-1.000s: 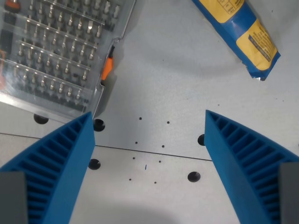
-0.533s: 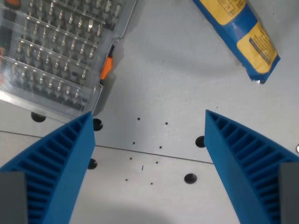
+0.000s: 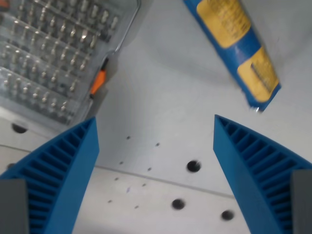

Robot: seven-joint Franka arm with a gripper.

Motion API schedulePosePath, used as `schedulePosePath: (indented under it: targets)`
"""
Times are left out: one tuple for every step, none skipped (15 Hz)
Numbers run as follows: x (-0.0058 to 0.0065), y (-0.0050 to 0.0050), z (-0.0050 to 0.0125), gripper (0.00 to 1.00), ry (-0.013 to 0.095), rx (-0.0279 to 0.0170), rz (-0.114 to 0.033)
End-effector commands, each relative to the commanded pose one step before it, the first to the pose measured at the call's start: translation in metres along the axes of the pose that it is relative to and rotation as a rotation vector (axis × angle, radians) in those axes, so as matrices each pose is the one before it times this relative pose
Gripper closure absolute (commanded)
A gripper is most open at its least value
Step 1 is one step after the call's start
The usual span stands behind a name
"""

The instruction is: Move above the blue bag

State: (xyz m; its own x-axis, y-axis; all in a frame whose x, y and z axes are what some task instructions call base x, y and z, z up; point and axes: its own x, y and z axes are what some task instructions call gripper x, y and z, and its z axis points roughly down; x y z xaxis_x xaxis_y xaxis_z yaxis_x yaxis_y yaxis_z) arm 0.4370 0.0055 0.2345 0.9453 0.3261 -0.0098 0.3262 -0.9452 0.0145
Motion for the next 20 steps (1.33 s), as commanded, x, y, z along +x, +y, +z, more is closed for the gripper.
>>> schedulePosePath:
  targets:
    - [0.01018,0.01208,0.00453,0.0,-0.027,-0.0109,-0.2112]
    - [0.00126,0.00262,0.00213,0.0,0.0003,0.00045,-0.0229]
    - [0.00114,0.00269,0.0022,0.0,0.0003,-0.00262,-0.0276]
    - [0.00107,0.00276,0.00226,0.0,0.0031,-0.00244,-0.0257]
    - [0.00102,0.00281,0.00234,0.0,0.0019,-0.00428,-0.0244]
    - [0.001,0.00282,0.00243,0.0,0.0013,-0.00316,-0.0234]
    - [0.00097,0.00282,0.00251,0.0,-0.0005,-0.00315,-0.0188]
    - [0.00094,0.00283,0.00257,0.0,-0.0001,-0.00315,-0.0152]
    - [0.00093,0.00286,0.0026,0.0,-0.002,-0.00394,-0.021]
    - [0.0009,0.00293,0.0026,0.0,-0.004,-0.00293,-0.0203]
    - [0.00082,0.003,0.00258,0.0,-0.0023,-0.00296,-0.023]
    - [0.00075,0.00305,0.00254,0.0,-0.0008,-0.00173,-0.0158]
    - [0.00066,0.00301,0.00252,0.0,-0.0018,-0.00196,-0.0211]
    - [0.00056,0.00296,0.00247,0.0,-0.0019,-0.00184,-0.0156]
    - [0.00049,0.00288,0.00241,0.0,0.0002,-0.00047,-0.016]
    - [0.00038,0.00278,0.00234,0.0,-0.0009,-0.00122,-0.0136]
    - [0.00025,0.00266,0.00227,0.0,-0.0007,0.00135,-0.0131]
    - [0.00014,0.00254,0.00216,0.0,0.0012,-0.0012,-0.0105]
    - [0.00005,0.00243,0.00206,0.0,0.002,-0.00175,-0.0099]
    - [-0.00004,0.0023,0.00197,0.0,0.0017,-0.00309,-0.0056]
